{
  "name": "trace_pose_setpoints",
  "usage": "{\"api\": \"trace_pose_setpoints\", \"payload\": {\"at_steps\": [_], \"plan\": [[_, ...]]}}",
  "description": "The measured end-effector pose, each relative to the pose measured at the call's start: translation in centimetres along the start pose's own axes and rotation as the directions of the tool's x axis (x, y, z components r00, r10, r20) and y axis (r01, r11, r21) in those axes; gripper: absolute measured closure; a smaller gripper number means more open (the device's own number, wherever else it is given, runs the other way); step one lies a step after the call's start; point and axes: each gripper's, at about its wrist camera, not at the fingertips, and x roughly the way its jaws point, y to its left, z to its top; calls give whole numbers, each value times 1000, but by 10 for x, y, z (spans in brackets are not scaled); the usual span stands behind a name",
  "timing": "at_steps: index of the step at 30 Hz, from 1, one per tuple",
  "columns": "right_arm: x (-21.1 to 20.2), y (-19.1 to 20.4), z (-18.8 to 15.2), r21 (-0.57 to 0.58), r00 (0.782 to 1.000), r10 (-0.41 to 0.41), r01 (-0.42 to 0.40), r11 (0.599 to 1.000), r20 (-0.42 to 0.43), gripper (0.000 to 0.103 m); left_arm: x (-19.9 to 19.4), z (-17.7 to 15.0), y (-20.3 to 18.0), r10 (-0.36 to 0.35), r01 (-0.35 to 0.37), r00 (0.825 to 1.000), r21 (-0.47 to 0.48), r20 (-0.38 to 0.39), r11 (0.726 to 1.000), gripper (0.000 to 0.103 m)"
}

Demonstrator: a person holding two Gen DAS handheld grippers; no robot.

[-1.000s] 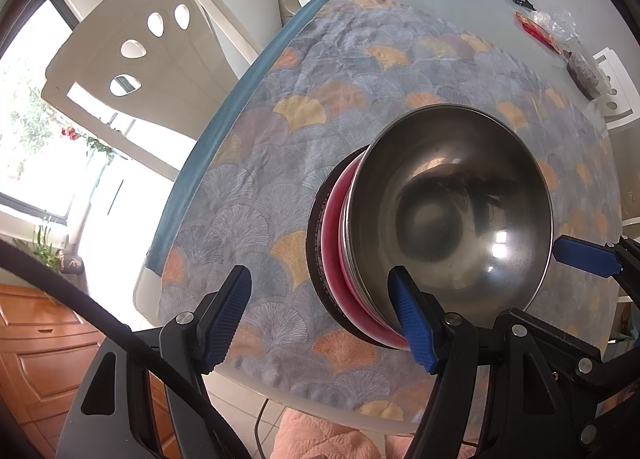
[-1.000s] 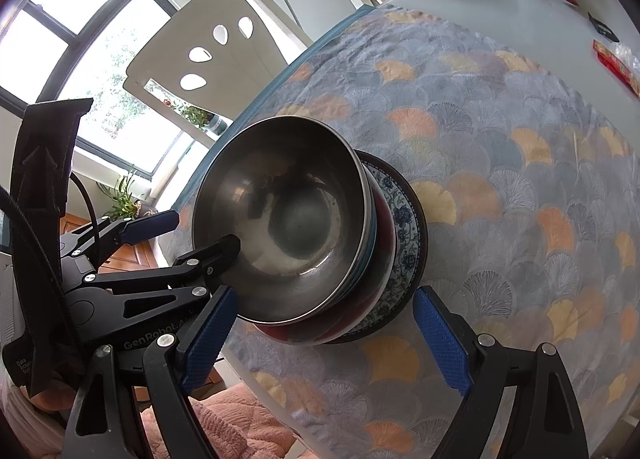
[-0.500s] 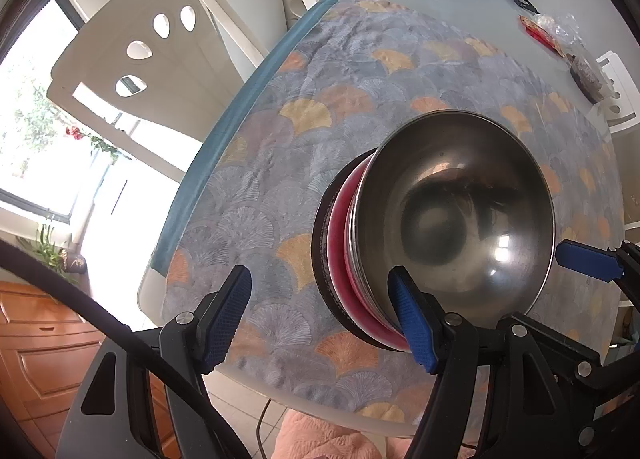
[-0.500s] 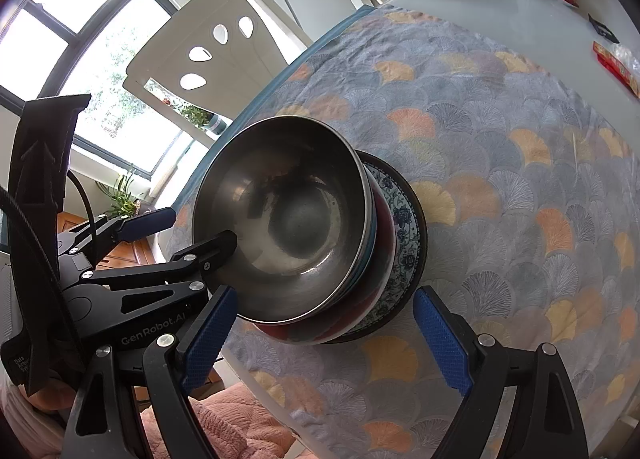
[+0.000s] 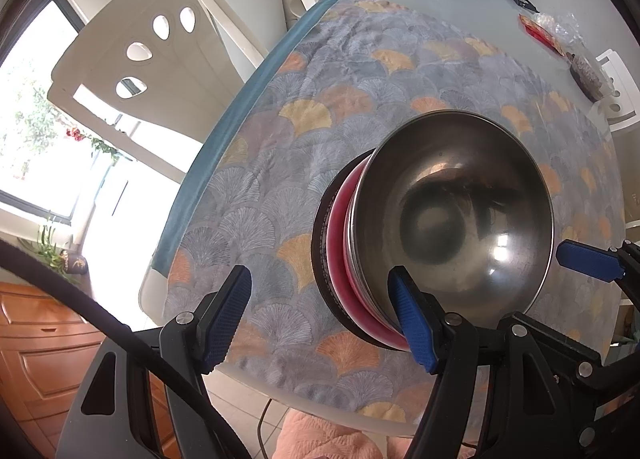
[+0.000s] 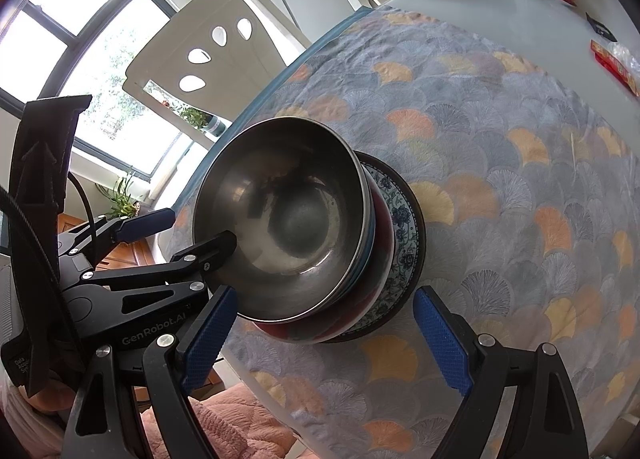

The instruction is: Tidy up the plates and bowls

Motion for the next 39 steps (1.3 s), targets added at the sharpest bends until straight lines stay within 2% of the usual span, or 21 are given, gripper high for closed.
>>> {"api": "trace_pose_setpoints", "payload": {"at_steps": [30, 34, 39], "plan": [[-2, -1, -13, 26, 1000, -5, 5, 1000, -2, 15, -3, -3, -2, 3, -3, 1000, -8, 2, 1000, 34], [-3, -1, -14, 33, 1000, -5, 5, 999, -2, 15, -4, -4, -3, 7, -7, 1000, -8, 2, 1000, 27], [-4, 0, -15, 37, 1000, -6, 6, 999, 3, 15, -6, -6, -3, 14, -14, 1000, -4, 10, 1000, 27]]}}
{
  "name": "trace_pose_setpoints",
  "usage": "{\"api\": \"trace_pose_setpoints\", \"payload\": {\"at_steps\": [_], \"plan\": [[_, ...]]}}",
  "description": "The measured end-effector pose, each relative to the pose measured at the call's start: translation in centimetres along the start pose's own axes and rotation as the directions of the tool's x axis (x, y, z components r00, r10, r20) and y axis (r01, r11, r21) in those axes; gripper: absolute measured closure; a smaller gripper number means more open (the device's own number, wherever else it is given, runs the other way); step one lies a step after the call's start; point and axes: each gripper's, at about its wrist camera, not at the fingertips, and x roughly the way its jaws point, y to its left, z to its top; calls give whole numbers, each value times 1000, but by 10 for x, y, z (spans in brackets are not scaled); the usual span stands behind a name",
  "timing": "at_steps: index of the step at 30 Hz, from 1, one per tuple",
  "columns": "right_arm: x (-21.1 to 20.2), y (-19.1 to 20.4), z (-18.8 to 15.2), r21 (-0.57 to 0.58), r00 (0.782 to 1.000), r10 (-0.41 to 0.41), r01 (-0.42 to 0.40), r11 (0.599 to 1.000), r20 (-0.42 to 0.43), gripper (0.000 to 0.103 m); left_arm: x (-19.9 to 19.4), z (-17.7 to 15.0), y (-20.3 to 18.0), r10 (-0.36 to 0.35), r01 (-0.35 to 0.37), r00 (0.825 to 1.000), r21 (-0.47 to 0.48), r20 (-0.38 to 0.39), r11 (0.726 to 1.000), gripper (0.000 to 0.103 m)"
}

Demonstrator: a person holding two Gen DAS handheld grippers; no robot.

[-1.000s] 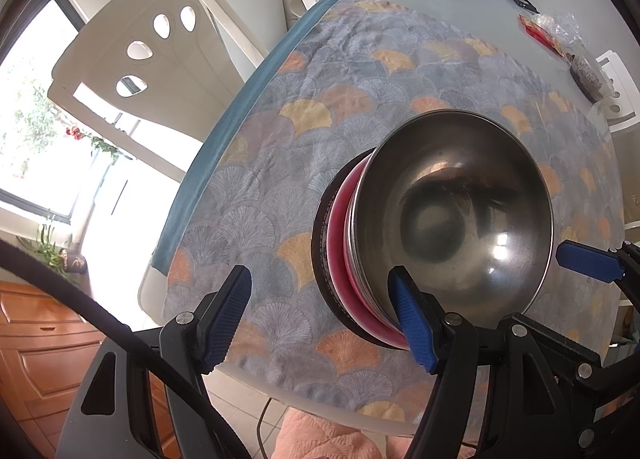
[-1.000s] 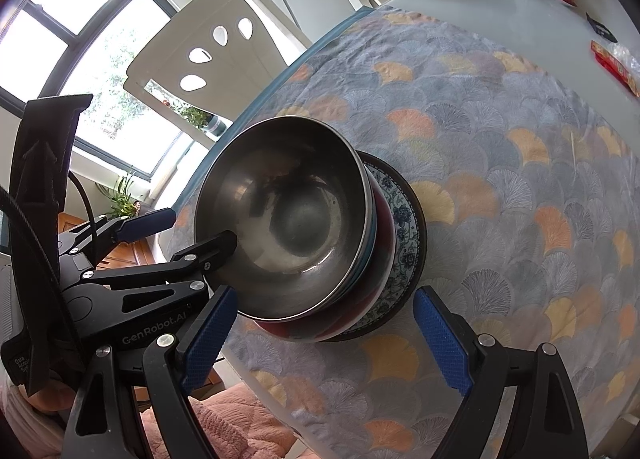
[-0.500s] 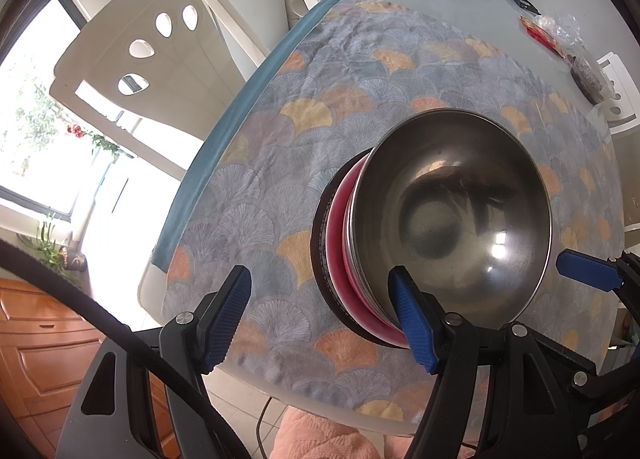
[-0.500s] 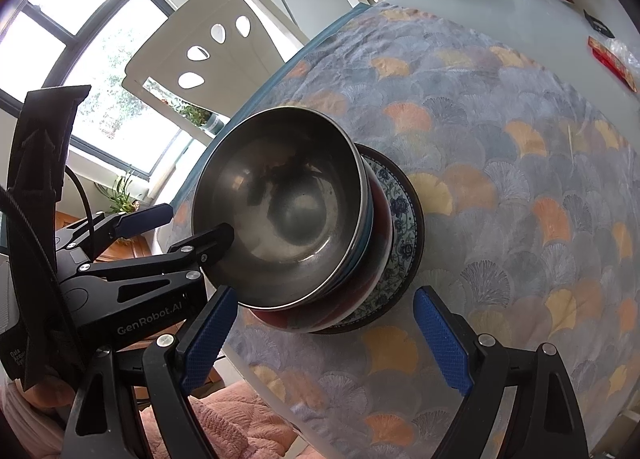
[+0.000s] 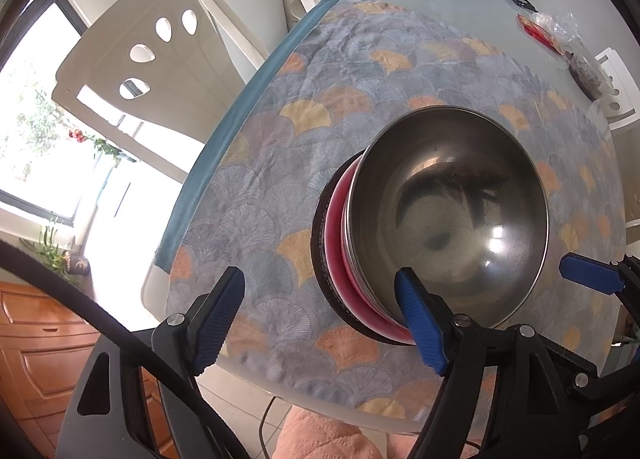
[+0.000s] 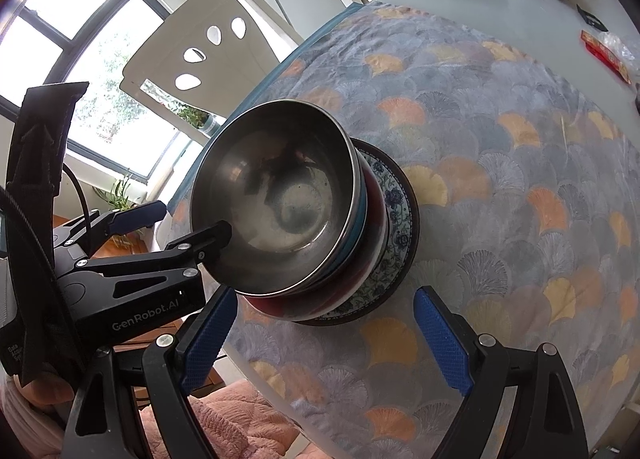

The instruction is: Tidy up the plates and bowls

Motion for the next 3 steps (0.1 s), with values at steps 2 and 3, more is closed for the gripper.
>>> {"api": "trace_pose_setpoints", "payload": {"at_steps": [2, 3], "plan": [[0, 0, -1, 1, 1000, 0, 0, 1000, 1, 15, -1, -1, 0, 2, -2, 1000, 1, 4, 1000, 27], [0, 0, -1, 2, 1000, 0, 0, 1000, 0, 15, -2, -1, 0, 2, -2, 1000, 0, 6, 1000, 27]]}}
